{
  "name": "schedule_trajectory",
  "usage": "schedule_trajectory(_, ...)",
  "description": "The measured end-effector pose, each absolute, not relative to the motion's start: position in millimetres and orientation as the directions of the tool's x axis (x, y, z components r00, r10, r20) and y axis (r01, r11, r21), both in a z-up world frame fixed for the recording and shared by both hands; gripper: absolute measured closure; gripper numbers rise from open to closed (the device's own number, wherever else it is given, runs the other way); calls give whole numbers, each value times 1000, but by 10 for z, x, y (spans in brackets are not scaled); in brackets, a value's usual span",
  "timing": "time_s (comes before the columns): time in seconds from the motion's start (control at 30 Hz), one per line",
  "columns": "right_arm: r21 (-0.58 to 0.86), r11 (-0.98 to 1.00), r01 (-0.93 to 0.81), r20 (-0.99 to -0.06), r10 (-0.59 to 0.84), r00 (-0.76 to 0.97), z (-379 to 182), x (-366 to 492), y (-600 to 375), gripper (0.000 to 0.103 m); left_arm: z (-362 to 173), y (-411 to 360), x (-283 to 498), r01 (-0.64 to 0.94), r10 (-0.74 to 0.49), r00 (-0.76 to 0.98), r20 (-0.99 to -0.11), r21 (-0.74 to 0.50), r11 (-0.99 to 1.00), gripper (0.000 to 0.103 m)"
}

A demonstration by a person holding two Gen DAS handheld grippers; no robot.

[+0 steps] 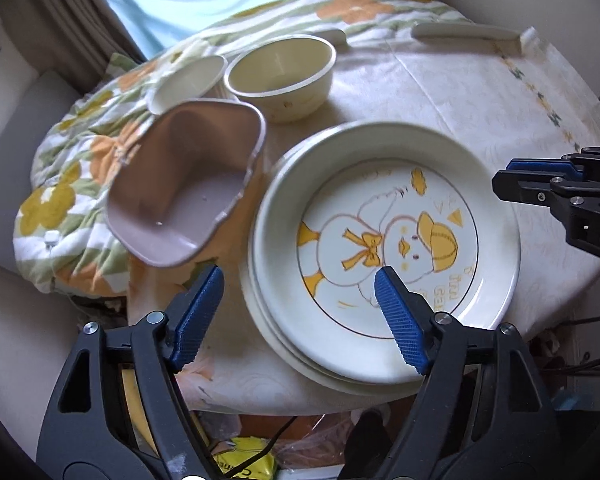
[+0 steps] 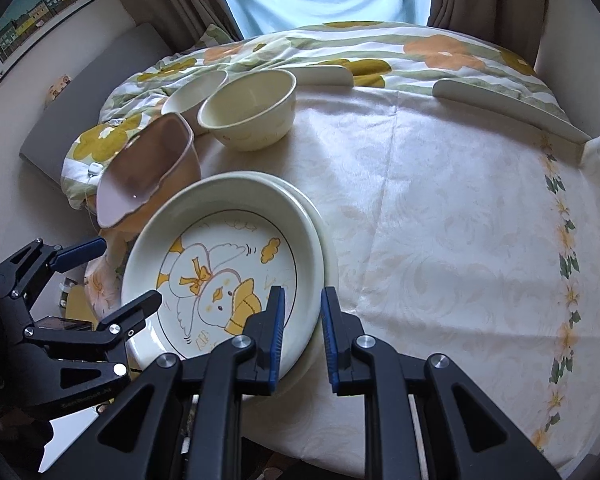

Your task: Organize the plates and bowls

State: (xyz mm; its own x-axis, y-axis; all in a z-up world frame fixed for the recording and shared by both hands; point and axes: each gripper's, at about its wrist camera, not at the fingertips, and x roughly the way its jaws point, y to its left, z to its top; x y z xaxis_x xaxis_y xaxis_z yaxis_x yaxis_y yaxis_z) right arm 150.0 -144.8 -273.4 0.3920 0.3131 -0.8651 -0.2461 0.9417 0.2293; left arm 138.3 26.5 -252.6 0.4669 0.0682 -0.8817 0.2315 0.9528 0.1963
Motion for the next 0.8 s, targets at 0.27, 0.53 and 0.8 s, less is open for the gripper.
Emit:
schedule_trajectory(0.27, 300, 851, -432, -795, 473, 380, -2135, 1932, -1442, 76, -1879, 688, 1467, -54, 88, 538, -838, 70, 996, 21)
schedule_trajectory(0.53, 365, 750, -552, -823, 537, 185, -2224, 2526, -922, 11, -1929, 1366, 1529, -396, 119, 530, -839, -121, 910, 0)
schedule_trajectory(0.8, 443, 716, -540, -835, 549, 43, -2768, 2837, -322, 16, -2480, 1725, 1690, -476, 34, 476, -879, -224, 851, 1)
